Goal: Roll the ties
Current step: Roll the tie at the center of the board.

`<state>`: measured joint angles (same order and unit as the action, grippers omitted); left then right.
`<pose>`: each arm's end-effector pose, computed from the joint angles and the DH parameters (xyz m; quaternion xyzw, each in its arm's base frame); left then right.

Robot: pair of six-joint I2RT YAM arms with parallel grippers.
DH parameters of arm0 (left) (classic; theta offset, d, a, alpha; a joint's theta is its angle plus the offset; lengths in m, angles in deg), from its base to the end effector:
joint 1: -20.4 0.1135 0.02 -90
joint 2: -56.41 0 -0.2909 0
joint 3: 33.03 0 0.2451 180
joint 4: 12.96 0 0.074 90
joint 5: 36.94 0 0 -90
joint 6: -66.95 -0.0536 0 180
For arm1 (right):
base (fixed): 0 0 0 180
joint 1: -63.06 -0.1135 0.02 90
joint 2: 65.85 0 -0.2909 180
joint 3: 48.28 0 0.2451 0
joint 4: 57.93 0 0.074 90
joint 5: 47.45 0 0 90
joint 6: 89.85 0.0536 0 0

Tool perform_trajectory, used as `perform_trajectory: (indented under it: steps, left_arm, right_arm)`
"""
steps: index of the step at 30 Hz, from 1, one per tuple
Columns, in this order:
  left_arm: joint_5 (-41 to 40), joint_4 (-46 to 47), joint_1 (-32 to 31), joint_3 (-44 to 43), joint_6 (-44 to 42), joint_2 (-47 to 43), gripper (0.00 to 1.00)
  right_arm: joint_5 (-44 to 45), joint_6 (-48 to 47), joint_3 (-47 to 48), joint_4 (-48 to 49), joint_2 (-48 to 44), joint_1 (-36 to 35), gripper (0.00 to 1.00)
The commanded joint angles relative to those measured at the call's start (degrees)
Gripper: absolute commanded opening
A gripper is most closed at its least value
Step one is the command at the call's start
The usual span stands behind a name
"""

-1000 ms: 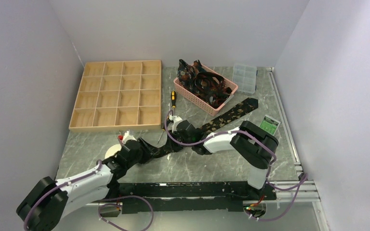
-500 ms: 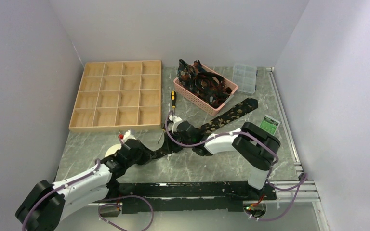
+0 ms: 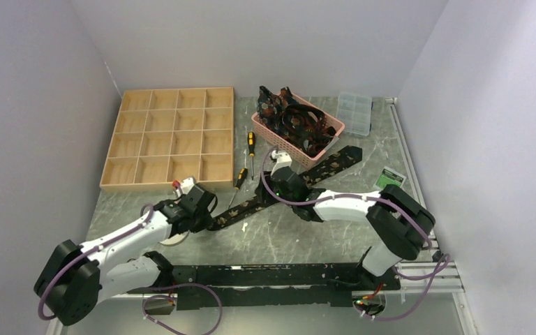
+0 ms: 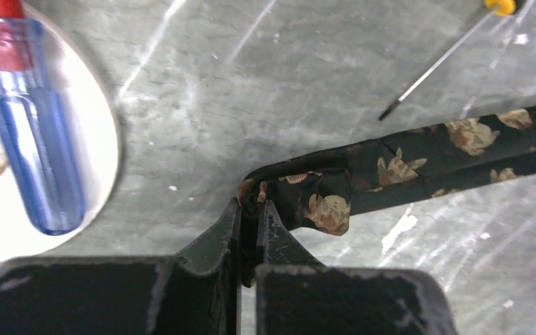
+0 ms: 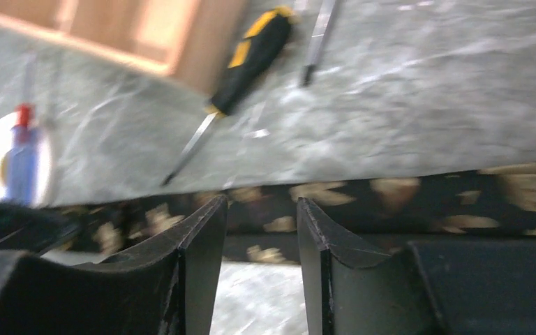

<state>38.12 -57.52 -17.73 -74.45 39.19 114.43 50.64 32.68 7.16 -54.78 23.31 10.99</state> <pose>0.1356 -0.0888 0.1800 -0.2322 0.9323 -0.1090 0.2548 0.2082 0.2549 0.2037 -0.1126 0.8597 0.2875 0.4069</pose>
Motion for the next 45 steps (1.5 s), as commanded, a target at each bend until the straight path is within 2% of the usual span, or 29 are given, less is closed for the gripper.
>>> perform_trajectory:
  steps: [1, 8, 16, 23, 26, 30, 34, 37, 39, 45]
  left_arm:
    - [-5.79, -9.08, 0.12, -5.74, -3.63, 4.60, 0.03]
    - [-9.34, -14.34, 0.09, -9.56, -5.32, 5.98, 0.03]
    - [-9.48, -15.17, 0.07, -12.39, -7.48, 9.02, 0.03]
    - [-9.68, -16.36, -0.01, -14.85, -9.39, 11.02, 0.03]
    - [-10.54, -17.60, 0.00, -15.86, -9.15, 11.98, 0.03]
    - [-10.88, -17.86, -0.01, -16.07, -8.76, 13.50, 0.03]
    - [-10.52, -16.28, -0.10, -14.69, -8.35, 13.81, 0.03]
    - [-10.72, -15.13, -0.26, -13.79, -8.09, 13.46, 0.03]
    - [-10.95, -14.73, -0.32, -13.54, -8.01, 13.69, 0.03]
    - [-11.39, -13.88, -0.45, -12.85, -7.38, 13.81, 0.03]
  right_arm:
    - [7.77, 0.00, 2.38, -0.92, 5.08, 4.35, 0.43]
    - [8.41, 1.77, 1.14, -2.25, 9.44, 7.51, 0.40]
    - [4.04, 10.09, -11.46, -1.20, 5.56, 7.34, 0.38]
    - [2.06, 20.34, -20.30, 0.33, -2.56, 5.71, 0.37]
    - [2.18, 24.21, -21.82, 2.48, -2.34, 2.91, 0.38]
    - [6.01, 22.46, -19.89, -1.36, -5.78, 2.60, 0.43]
    - [10.99, 17.86, -18.72, -5.98, -15.44, 8.59, 0.48]
    - [12.62, 15.05, -17.11, -6.86, -17.63, 13.43, 0.49]
    - [13.81, 13.79, -15.10, -6.09, -15.48, 15.74, 0.49]
    - [10.60, 14.10, -7.19, -4.92, -1.11, 23.39, 0.47]
